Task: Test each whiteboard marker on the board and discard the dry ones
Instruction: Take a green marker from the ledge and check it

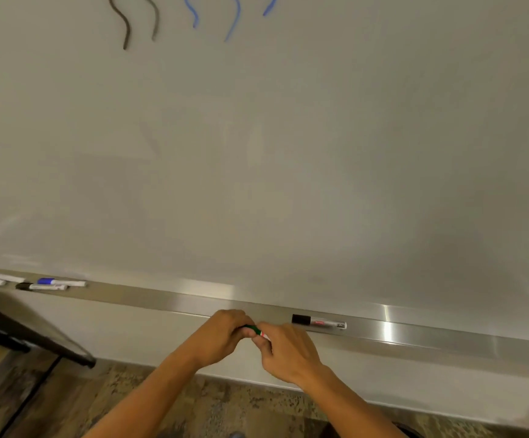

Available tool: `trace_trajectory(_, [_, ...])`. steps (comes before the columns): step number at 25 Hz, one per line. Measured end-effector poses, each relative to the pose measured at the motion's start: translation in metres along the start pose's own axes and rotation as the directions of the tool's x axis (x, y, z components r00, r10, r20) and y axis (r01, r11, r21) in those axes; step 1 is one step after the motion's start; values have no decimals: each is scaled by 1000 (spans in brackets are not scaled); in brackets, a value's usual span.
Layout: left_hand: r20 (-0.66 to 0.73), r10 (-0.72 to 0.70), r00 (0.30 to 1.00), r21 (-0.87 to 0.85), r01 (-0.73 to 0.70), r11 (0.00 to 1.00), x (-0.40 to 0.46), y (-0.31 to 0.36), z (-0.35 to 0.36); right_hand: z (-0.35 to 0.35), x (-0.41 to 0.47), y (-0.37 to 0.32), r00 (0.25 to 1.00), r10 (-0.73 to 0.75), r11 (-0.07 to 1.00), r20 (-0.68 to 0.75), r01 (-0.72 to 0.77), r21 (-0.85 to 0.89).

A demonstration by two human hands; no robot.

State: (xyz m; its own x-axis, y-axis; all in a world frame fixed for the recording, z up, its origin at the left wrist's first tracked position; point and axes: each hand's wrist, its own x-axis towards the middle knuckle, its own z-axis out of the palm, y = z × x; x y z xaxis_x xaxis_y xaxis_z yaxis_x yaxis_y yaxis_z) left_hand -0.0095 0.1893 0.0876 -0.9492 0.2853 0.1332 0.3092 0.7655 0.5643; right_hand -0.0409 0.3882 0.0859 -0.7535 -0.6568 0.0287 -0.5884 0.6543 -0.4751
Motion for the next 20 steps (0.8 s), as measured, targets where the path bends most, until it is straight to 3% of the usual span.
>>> trace_trajectory(6, [-15,-11,1000,22,12,1000,-36,1,-21,6,-7,-21,997,-33,997,75,28,70])
trace_trajectory(9, [101,-24,995,47,20,999,-43,-8,-47,4,-5,-17,994,-20,991,109,5,136])
trace_trajectory(11, [94,-71,993,37,68,997,-41,-12,-64,-3,2,-15,995,33,979,99,-52,196])
trace_trajectory(14, [-36,-49,998,48,51,998,-29,-14,-96,-18,25,-22,994,72,953,79,-92,289])
trace_trajectory(17, [-165,64,984,187,-32,982,-13,-21,-140,-44,57,-44,999,-9,935,-40,22,354])
trace_trajectory(20, [-403,109,909,270,5,963,8,-28,-196,-83,82,-78,978,-106,912,-177,167,375])
